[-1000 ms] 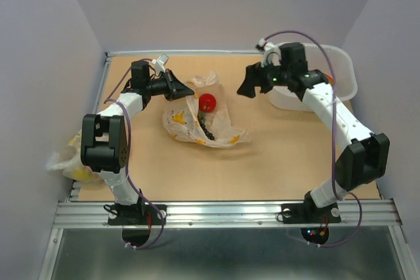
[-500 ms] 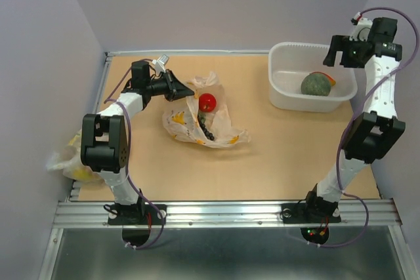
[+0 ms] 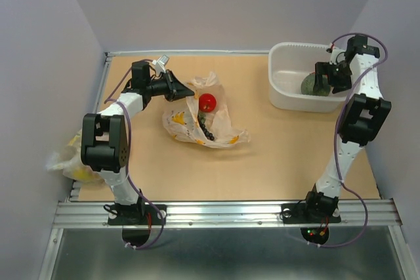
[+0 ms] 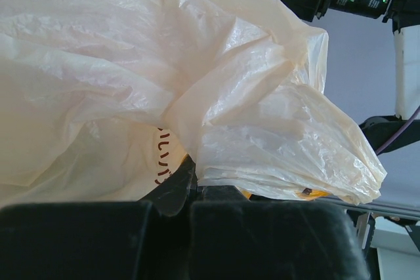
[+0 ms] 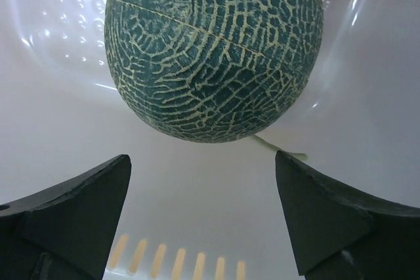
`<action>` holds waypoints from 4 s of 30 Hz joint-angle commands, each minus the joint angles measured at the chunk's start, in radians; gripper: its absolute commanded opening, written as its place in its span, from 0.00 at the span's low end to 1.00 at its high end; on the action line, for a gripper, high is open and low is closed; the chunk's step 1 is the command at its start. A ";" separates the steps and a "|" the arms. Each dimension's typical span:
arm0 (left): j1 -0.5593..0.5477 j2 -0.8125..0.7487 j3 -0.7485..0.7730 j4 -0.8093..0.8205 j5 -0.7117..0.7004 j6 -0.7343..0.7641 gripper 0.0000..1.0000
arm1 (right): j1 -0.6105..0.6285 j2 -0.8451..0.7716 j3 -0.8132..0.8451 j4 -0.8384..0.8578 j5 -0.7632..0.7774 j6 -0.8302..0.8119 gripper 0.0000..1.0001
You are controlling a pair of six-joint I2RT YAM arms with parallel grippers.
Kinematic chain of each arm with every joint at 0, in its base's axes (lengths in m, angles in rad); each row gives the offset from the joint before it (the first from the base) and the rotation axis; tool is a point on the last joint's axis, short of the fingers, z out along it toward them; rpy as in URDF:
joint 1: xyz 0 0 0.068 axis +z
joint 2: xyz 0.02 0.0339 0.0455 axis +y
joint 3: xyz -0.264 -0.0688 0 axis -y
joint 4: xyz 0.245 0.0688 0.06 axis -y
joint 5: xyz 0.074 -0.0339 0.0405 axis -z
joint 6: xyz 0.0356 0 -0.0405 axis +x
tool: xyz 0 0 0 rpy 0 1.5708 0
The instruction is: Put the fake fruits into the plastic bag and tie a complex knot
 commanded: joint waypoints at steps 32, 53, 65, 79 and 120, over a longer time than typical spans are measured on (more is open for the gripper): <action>0.012 0.045 0.094 -0.027 0.022 0.060 0.00 | 0.060 -0.104 -0.136 0.349 -0.195 -0.243 0.81; 0.030 0.103 0.138 -0.089 0.001 0.090 0.00 | 0.138 0.158 -0.171 0.503 -0.148 -0.180 0.84; 0.051 0.107 0.154 -0.115 -0.006 0.107 0.00 | 0.126 0.120 -0.211 0.533 -0.089 -0.225 0.00; 0.051 0.123 0.173 -0.125 0.008 0.116 0.00 | 0.084 -0.070 -0.136 0.534 -0.223 -0.119 0.00; 0.041 0.044 0.158 -0.110 0.080 0.086 0.00 | 0.412 -0.595 -0.435 0.494 -0.490 -0.061 0.01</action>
